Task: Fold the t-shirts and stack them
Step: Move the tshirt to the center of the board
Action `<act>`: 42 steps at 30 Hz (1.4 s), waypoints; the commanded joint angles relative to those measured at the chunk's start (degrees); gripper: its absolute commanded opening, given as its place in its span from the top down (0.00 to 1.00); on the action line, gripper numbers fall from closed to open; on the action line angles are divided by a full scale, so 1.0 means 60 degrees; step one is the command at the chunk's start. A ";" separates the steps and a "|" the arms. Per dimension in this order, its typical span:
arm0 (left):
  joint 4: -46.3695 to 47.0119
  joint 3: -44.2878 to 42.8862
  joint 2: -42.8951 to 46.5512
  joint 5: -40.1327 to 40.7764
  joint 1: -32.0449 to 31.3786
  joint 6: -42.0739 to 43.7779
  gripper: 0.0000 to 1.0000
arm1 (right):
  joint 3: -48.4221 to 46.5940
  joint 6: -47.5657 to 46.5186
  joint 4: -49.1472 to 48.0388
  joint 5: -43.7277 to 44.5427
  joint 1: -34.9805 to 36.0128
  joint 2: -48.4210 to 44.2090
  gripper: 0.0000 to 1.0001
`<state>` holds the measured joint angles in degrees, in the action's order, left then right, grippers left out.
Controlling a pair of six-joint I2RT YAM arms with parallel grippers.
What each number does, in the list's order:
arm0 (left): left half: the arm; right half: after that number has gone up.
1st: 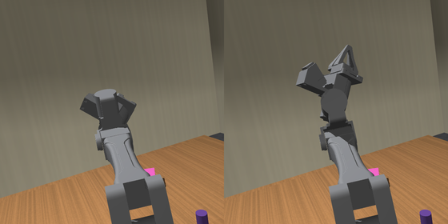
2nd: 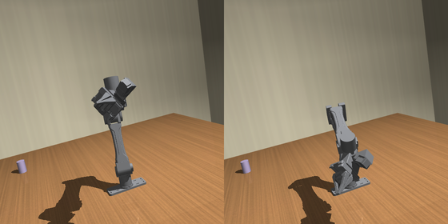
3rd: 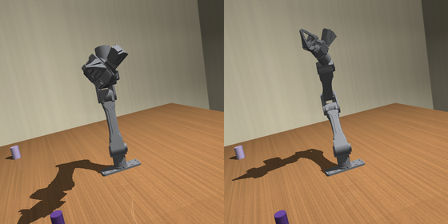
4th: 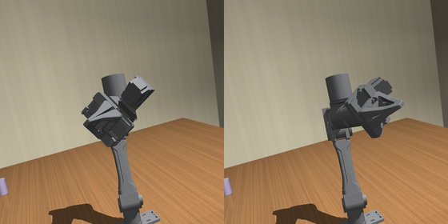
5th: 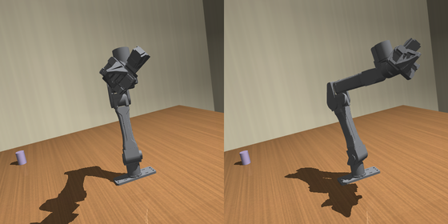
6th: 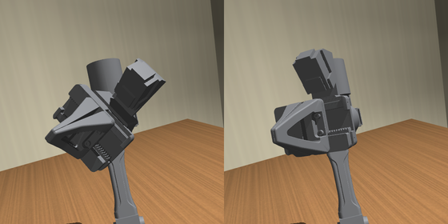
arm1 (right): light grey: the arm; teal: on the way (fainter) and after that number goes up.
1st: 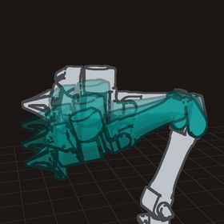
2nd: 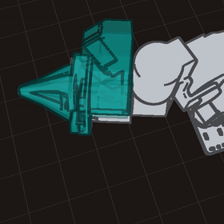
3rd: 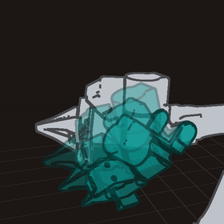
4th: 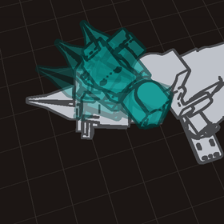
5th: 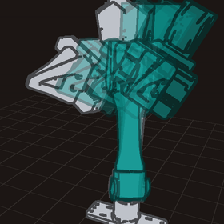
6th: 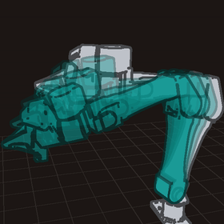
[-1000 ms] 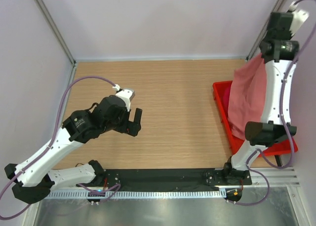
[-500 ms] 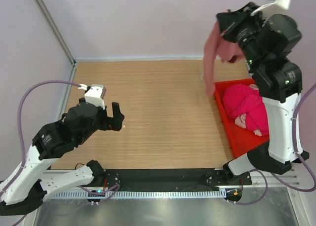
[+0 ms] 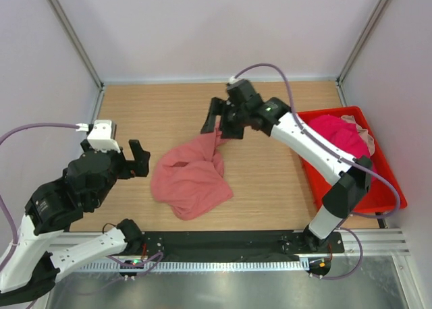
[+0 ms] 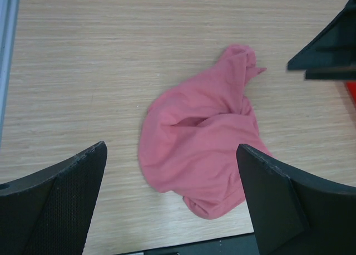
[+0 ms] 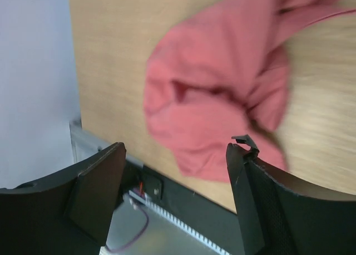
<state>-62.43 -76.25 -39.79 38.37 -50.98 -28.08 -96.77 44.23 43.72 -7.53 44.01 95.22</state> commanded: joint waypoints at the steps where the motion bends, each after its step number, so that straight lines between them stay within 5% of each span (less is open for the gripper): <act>1: 0.0254 0.0329 -0.0310 -0.0197 0.0015 -0.0038 0.00 | 0.0158 0.0525 0.0738 0.0084 -0.2055 -0.0930 0.20; 8: 0.0533 0.0682 -0.1774 -0.1574 0.0059 0.0212 0.02 | 0.1288 -0.0032 0.0214 -0.0692 -0.1654 0.0490 0.45; 12: 0.0605 0.0798 -0.2815 -0.3035 0.0701 0.0386 0.00 | 0.1408 -0.0763 0.0078 -0.0607 -0.0511 0.1442 0.27; 13: 0.0664 0.0857 -0.3034 -0.4215 0.1574 0.0460 0.00 | 0.1349 -0.1026 0.0255 -0.0359 -0.0277 0.1618 0.22; 16: 0.1000 0.1047 -0.3913 -0.6126 0.3073 0.0548 0.00 | 0.1640 -0.1059 0.0462 0.0024 0.0121 0.2045 0.18; 20: 0.1761 0.1018 -0.4909 -0.6979 0.4333 0.0695 0.00 | 0.2899 -0.0970 -0.0182 0.0024 0.0194 0.1767 0.15; 27: 0.3066 0.0523 -0.7618 -0.7640 0.5699 0.1105 0.00 | 0.4248 -0.1526 -0.0622 0.0259 0.0268 0.1327 0.14; 42: 0.3711 -0.1252 -1.1780 -0.7595 0.5772 0.0901 0.12 | 0.5112 -0.1190 -0.2129 -0.0561 0.0268 0.1152 0.41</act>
<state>-41.93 -81.14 -108.47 -6.11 -16.47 -22.48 -67.48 36.34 35.03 -9.65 45.41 105.60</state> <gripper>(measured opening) 0.884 0.600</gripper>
